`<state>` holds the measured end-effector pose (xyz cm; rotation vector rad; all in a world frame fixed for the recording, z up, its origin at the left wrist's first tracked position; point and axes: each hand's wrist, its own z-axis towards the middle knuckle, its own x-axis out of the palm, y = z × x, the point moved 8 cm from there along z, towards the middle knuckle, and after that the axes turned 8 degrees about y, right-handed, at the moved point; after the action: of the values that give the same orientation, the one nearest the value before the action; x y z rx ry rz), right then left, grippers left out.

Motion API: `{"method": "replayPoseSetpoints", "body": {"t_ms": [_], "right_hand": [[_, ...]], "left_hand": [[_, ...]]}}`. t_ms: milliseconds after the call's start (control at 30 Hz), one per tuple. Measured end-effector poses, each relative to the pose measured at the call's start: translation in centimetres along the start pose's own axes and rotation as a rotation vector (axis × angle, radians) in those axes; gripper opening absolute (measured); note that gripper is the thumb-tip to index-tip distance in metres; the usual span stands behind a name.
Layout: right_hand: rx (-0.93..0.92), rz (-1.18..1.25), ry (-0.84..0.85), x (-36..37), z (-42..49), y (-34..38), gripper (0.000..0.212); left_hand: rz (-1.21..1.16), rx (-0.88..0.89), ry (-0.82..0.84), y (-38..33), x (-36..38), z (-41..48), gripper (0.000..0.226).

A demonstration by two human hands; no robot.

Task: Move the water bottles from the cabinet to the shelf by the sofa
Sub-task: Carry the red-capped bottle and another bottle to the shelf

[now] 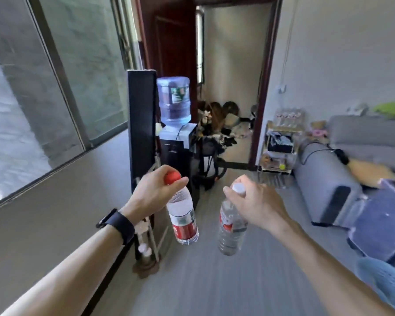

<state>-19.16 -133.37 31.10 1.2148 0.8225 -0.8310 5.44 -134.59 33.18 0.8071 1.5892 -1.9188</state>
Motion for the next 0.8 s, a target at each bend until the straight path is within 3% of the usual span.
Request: {"method": "replayPoseSetpoints", "body": {"t_ms": [200, 500, 800], "right_hand": [[0.125, -0.01, -0.163, -3.6, 7.0, -5.0, 0.031], [0.287, 0.009, -0.261, -7.0, 17.1, -16.2, 0.038], [0.258, 0.05, -0.271, -11.6, 30.9, -28.1, 0.029]], "left_hand": [[-0.012, 0.136, 0.135, -3.0, 3.1, 12.8, 0.036], [0.012, 0.243, 0.253, -7.5, 12.3, 29.4, 0.038], [0.063, 0.252, 0.251, -13.5, 20.2, 45.9, 0.038]]}}
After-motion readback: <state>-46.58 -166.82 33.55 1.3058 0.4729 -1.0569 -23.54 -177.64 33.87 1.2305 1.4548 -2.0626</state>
